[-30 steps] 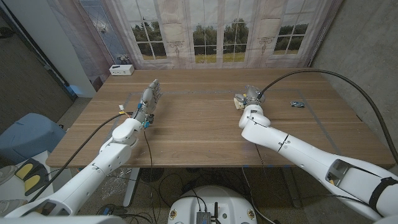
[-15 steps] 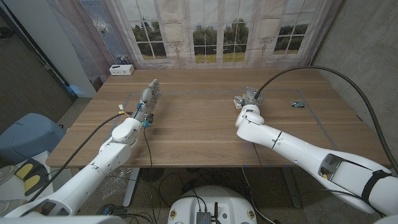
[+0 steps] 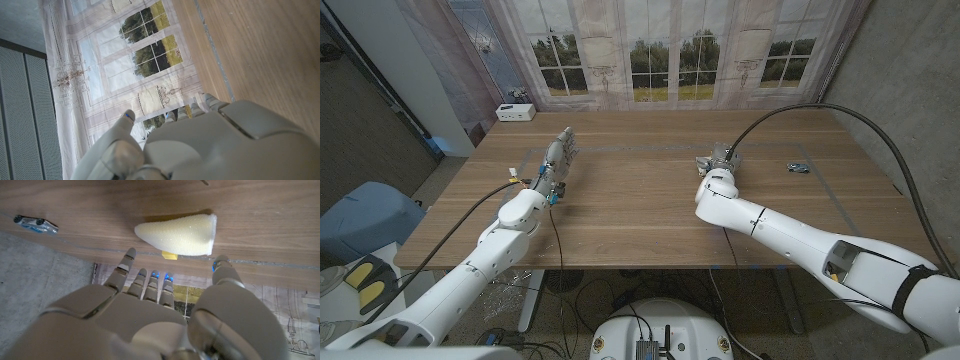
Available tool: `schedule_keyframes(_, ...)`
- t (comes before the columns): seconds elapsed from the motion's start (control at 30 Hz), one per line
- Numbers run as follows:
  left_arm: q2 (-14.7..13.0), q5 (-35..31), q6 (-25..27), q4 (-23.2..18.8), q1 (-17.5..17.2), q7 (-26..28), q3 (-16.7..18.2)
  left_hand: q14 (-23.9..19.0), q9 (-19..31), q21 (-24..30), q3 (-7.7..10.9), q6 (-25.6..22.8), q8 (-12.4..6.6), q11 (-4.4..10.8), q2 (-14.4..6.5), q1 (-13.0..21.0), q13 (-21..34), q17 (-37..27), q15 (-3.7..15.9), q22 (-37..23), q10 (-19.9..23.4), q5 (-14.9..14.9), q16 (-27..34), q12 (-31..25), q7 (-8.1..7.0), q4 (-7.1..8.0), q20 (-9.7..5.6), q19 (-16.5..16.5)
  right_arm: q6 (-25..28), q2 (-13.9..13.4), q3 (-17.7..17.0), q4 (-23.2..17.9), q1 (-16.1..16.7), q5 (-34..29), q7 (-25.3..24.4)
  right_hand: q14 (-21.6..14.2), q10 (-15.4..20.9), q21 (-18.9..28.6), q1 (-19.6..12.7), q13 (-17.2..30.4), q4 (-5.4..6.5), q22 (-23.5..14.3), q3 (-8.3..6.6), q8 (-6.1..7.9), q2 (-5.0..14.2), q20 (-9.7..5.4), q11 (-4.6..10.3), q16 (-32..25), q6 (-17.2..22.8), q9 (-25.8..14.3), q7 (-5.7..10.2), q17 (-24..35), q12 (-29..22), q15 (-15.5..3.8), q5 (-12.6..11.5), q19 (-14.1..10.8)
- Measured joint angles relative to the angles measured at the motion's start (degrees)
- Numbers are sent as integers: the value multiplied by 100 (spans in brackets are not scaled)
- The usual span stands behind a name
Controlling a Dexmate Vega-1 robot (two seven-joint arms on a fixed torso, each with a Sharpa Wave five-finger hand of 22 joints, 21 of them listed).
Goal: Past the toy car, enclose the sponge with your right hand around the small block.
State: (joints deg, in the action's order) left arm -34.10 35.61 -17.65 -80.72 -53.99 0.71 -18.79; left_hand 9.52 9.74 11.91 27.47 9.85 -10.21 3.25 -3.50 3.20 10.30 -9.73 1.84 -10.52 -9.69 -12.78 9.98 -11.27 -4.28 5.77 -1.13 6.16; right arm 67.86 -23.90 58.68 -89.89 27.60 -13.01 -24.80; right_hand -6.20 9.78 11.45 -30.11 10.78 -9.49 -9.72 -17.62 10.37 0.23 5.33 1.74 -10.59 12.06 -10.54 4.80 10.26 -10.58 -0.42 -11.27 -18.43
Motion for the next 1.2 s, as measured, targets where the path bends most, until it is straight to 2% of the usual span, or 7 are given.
schedule_keyframes(0.4,-30,1,35,-56,-21,38,17,0,0,0,-24,0,0,0,0,0,0,0,0,0,0,0,0,0,0,-24,0,0,66,116,108,295,-125,117,18,61,-196,-23,-217,0,-14,0,13,0,-140,0,11,0,-147,1,-1,0,23,0,-88,0)
schedule_keyframes(0.67,-53,1,52,-104,-44,52,31,0,0,0,-24,0,0,0,0,0,0,0,0,0,0,0,0,0,0,-24,0,0,85,161,149,415,-179,215,52,125,-308,-22,-427,0,-33,0,33,0,-197,-1,85,-1,-226,1,64,0,23,-64,-137,0)
schedule_keyframes(0.87,-65,1,52,-134,-65,52,41,0,0,0,-41,0,0,0,0,0,0,0,0,0,0,0,0,0,0,-7,0,0,87,161,149,415,-179,269,50,68,-334,-22,-762,0,-58,0,8,23,-138,-115,115,-27,-257,1,94,0,23,-136,-231,-115)
schedule_keyframes(0.9,-68,1,70,-144,-70,81,43,0,0,0,-48,0,0,0,0,0,0,0,0,0,0,0,0,0,0,0,0,0,84,259,169,647,-251,279,47,47,-322,-22,-801,0,-58,0,8,24,-149,-136,127,-27,-256,1,94,0,-1,-156,-253,-136)
schedule_keyframes(1.0,-71,0,75,-157,-79,95,46,0,0,0,-48,0,0,0,0,0,0,0,0,0,0,0,0,0,0,0,0,0,70,302,160,754,-280,298,33,25,-313,7,-912,0,-35,0,-14,24,-134,-187,135,-27,-257,1,94,0,-6,-175,-273,-187)
schedule_keyframes(1.07,-86,-1,79,-183,-100,104,53,0,0,0,-48,0,0,0,0,0,0,0,0,0,0,0,0,0,0,0,0,0,6,325,142,814,-294,339,21,-72,-313,8,-985,0,-35,0,-14,45,-118,-202,135,-72,-256,2,94,0,-6,-173,-285,-274)
schedule_keyframes(1.2,-100,-2,86,-230,-132,130,66,0,0,0,-48,0,0,0,0,0,0,0,0,0,0,0,0,0,0,0,0,0,-54,348,113,879,-300,381,-10,-347,-167,46,-1224,0,-20,1,-28,88,-100,-351,191,-166,-168,2,175,-1,-68,-176,-316,-475)
